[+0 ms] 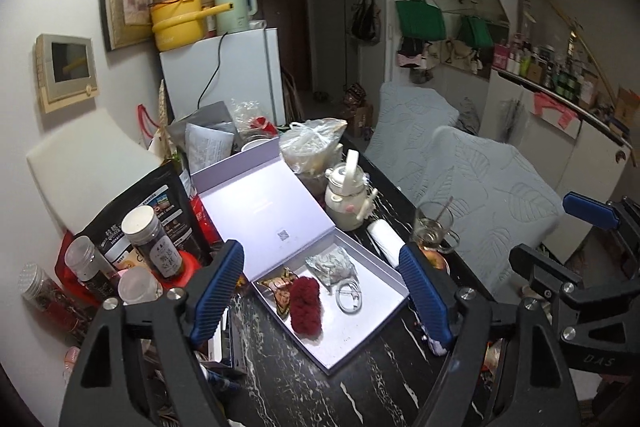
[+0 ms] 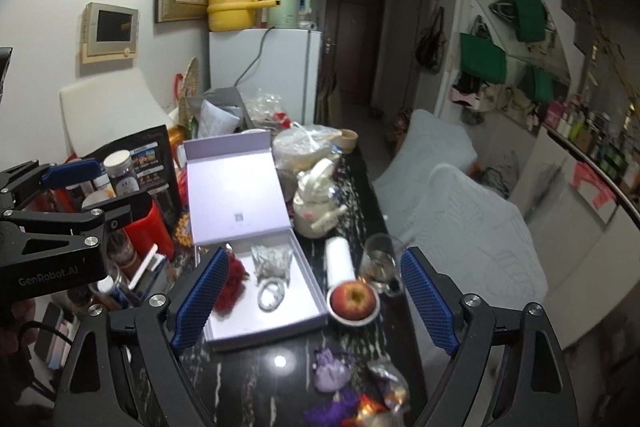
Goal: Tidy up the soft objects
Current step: 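Open both tools and raise them away from the lilac box, then move both tools back over the remaining items on the table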
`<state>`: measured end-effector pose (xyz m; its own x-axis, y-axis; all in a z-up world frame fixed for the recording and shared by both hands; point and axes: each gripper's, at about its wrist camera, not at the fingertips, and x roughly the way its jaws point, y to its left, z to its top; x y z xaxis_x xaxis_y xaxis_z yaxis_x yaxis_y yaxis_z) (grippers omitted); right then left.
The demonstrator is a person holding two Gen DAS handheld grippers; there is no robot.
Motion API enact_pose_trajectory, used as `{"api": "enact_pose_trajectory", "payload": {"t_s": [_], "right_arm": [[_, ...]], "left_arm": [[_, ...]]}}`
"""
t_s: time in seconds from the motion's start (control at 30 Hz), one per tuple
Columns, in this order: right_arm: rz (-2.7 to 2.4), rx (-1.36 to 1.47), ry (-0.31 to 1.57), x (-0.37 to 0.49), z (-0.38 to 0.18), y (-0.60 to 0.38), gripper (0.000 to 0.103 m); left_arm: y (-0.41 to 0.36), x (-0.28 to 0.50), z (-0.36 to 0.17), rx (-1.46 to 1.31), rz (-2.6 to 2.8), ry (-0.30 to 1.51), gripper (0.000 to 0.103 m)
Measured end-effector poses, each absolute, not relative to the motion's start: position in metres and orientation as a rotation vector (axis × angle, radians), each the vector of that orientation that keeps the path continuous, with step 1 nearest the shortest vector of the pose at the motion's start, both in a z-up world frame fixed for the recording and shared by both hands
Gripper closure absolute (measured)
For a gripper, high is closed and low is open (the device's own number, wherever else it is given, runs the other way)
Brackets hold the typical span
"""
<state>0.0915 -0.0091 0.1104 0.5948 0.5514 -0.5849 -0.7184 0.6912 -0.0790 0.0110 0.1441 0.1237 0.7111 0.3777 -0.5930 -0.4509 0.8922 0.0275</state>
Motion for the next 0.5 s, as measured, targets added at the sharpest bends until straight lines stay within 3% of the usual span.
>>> {"api": "enact_pose_trajectory", "payload": {"t_s": [0.5], "right_arm": [[0.579,-0.264,0.685,0.047,0.071,-0.100,0.013]], "left_arm": [[0.068,0.002,0.075,-0.092,0.199,0.764,0.023]]}}
